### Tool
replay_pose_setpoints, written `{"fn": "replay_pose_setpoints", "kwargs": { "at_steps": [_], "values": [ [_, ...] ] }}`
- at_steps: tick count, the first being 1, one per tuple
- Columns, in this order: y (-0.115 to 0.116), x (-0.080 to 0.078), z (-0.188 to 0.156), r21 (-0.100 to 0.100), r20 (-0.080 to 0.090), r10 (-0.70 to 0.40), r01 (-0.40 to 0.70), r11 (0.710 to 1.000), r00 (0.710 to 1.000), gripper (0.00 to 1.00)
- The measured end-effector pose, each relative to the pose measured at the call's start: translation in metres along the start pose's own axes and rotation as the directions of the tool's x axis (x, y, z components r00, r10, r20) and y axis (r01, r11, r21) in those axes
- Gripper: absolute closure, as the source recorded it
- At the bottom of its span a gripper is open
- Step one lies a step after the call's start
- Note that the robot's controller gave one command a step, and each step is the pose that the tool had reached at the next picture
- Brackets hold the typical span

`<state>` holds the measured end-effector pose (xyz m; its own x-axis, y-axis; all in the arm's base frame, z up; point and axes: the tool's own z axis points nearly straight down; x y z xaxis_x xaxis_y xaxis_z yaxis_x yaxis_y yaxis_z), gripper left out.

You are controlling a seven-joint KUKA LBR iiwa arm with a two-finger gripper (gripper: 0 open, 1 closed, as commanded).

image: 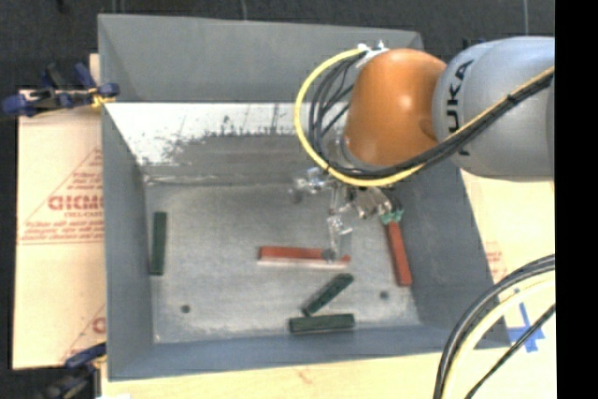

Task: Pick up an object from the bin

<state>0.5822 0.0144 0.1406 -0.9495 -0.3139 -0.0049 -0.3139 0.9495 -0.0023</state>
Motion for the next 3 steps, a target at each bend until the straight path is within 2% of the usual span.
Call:
{"fn": "replay_pose_setpoints", "kwargs": {
  "at_steps": [1,2,3],
  "values": [
    [0.021,0.016,0.07,-0.003,-0.001,-0.156,0.156,0.988,0.988,1.0],
    [0.021,0.016,0.07,-0.003,-0.001,-0.156,0.156,0.988,0.988,1.0],
    [0.007,0.017,0.065,-0.006,-0.002,-0.246,0.246,0.969,0.969,1.0]
  ]
}}
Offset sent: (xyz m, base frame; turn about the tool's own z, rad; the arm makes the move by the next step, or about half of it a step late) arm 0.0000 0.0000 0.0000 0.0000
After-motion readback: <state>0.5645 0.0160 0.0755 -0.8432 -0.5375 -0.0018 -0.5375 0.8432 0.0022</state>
